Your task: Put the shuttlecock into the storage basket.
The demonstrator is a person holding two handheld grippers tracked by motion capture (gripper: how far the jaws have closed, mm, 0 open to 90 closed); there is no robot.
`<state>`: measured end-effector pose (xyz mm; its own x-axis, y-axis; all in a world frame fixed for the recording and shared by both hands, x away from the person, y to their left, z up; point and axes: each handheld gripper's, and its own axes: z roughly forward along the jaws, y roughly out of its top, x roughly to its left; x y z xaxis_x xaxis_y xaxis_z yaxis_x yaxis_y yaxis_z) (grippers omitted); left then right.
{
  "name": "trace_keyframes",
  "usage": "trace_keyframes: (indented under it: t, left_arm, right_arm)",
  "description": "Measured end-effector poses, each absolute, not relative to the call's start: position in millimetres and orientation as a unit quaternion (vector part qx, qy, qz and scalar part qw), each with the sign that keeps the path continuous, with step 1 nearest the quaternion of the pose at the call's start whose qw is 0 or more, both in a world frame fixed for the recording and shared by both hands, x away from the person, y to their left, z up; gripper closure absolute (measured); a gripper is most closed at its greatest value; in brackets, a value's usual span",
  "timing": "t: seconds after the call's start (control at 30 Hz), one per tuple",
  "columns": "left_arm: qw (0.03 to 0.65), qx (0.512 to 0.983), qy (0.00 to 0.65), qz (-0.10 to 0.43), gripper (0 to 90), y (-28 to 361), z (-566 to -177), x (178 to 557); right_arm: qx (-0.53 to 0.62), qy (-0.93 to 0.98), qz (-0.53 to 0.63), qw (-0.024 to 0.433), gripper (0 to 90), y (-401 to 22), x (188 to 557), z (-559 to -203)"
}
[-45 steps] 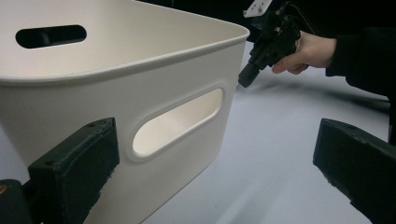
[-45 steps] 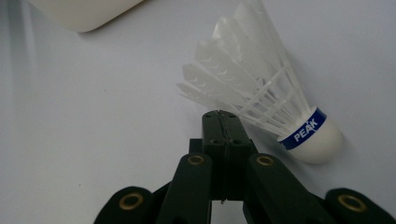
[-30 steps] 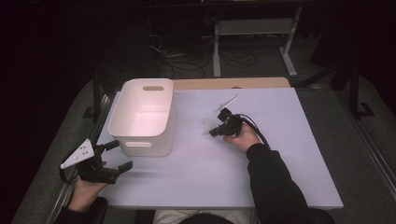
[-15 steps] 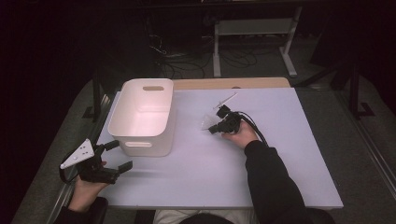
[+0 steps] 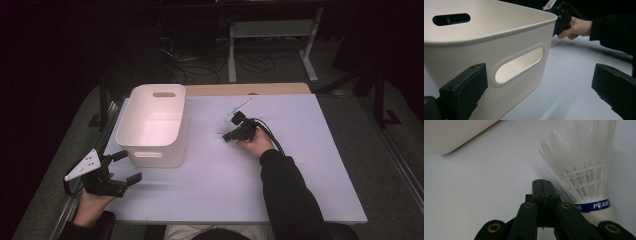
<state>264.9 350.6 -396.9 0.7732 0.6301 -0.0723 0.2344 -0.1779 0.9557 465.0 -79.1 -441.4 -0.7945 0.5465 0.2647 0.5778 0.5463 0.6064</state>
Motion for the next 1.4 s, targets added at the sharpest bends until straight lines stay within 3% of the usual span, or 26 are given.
trace_keyframes:
  t: [0.67,1.4]
  left_arm:
    - [0.572,0.748,0.289,0.173,0.1,351,-397,265]
    - [0.572,0.748,0.29,0.173,0.1,351,-397,265]
  right_arm:
    - [-0.318,-0.878,-0.358,0.019,89.0,-89,464,-433]
    - [-0.303,-0.883,-0.358,-0.001,87.4,-105,464,-393]
